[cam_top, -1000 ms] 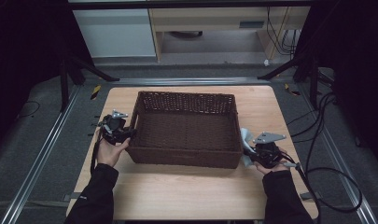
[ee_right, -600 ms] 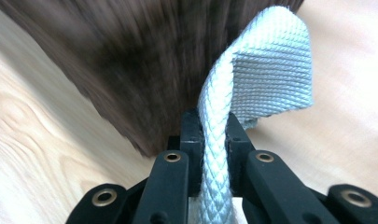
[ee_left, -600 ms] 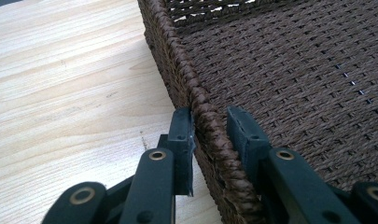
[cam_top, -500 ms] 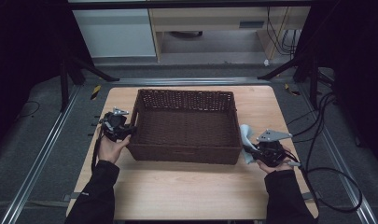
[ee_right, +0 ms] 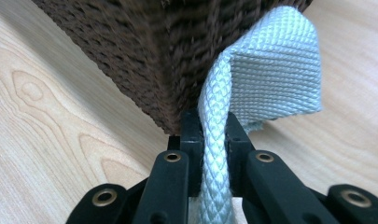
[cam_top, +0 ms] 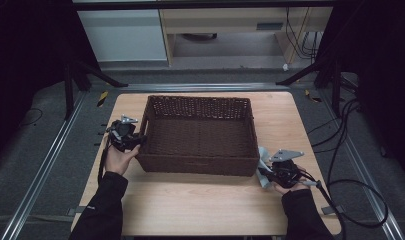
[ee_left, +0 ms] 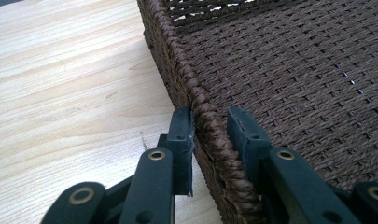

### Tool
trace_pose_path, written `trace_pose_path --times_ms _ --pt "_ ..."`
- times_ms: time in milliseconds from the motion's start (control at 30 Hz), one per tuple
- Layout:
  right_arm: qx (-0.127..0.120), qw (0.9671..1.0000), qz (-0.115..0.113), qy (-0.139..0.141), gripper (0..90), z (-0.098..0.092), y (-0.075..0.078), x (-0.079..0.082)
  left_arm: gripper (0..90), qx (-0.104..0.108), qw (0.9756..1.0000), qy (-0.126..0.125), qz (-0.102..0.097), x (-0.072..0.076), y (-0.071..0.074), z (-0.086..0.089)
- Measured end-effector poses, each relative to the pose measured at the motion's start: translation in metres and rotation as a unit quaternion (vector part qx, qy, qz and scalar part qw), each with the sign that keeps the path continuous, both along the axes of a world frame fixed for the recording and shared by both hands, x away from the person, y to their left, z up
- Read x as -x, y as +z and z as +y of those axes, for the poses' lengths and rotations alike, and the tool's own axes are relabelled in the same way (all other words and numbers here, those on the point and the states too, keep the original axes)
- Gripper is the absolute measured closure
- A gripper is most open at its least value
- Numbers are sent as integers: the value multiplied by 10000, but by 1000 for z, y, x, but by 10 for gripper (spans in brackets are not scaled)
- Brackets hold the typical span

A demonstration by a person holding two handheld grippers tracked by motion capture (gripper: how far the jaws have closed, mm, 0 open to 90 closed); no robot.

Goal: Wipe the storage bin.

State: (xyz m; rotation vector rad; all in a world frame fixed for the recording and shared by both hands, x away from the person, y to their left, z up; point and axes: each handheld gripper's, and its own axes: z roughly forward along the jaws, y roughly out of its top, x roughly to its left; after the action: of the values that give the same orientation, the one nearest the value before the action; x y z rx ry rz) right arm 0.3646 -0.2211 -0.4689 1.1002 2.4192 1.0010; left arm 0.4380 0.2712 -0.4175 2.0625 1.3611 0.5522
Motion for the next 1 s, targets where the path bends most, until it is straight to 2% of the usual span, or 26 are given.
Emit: trace_pose_path --times_ms 100,200,233,300,367,467,733,800,867,1000 --pt "8 10000 1 -1 830 -1 1 0 720 9 10000 30 -5 0 0 0" --pt "-106 9996 -272 -31 829 -3 15 2 721 13 10000 60 -18 -3 0 -1" --pt "-174 9989 -439 -25 829 -3 24 4 720 -3 10000 58 -9 -4 0 -1" --pt "-259 9977 -621 -4 830 -4 35 7 720 -22 10000 76 -14 -8 0 -2" --pt "-208 9970 -745 23 830 -2 44 10 719 -32 10000 81 -16 -9 0 -3" --pt "-172 9974 -698 54 830 0 40 10 718 -32 10000 69 -17 -10 0 -3" --pt "81 9999 -83 33 830 3 5 3 716 -22 10000 61 -24 -9 0 -3" --pt "70 10000 9 28 830 2 1 2 715 -19 10000 62 -23 -9 0 -3" --pt "44 10000 -55 10 829 2 6 4 715 -17 10000 63 -22 -9 0 -3" --pt "-196 9986 -492 -60 829 0 31 11 715 -11 10000 59 -18 -9 0 -2"
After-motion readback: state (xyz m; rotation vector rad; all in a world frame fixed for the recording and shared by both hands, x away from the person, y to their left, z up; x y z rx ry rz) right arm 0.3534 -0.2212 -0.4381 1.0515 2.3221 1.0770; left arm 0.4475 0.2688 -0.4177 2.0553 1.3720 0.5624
